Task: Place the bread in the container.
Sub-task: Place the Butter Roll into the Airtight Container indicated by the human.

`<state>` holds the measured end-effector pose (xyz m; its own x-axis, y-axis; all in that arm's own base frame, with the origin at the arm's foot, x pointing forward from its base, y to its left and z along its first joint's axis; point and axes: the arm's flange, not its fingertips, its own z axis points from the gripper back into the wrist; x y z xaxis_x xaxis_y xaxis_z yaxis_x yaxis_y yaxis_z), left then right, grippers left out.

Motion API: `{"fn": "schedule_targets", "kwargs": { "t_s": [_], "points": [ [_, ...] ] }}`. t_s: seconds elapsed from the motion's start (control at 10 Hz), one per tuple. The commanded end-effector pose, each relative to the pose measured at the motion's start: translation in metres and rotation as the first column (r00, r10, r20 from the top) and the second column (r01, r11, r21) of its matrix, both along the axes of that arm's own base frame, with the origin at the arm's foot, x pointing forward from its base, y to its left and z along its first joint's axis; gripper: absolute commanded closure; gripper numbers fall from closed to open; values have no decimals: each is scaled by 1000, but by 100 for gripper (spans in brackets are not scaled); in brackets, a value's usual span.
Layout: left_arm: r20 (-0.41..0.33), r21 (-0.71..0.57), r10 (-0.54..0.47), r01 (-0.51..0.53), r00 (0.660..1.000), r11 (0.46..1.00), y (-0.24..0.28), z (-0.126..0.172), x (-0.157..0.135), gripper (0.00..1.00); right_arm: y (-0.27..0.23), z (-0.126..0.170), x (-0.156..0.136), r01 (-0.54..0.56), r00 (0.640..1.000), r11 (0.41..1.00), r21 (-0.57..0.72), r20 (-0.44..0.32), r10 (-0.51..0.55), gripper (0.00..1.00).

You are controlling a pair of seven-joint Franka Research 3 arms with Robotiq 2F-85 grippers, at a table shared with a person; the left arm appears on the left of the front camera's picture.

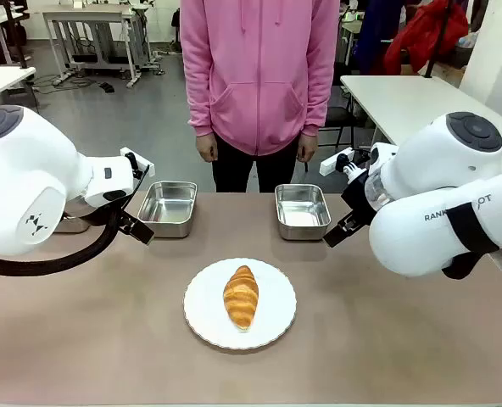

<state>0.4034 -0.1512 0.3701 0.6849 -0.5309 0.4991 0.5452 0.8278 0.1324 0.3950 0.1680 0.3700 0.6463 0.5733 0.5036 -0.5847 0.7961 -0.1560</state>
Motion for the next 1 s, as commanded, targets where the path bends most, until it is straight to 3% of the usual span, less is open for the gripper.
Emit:
{"fn": "schedule_targets", "kwargs": {
  "t_s": [0.0, 0.9],
  "points": [
    [0, 0, 0, 0, 1000, 1000, 0, 0, 0, 0, 0, 0, 0, 0, 1000, 1000, 0, 0, 0, 0],
    [0, 0, 0, 0, 1000, 1000, 0, 0, 0, 0, 0, 0, 0, -1, 1000, 1000, -1, 0, 1, 0]
  ]
}}
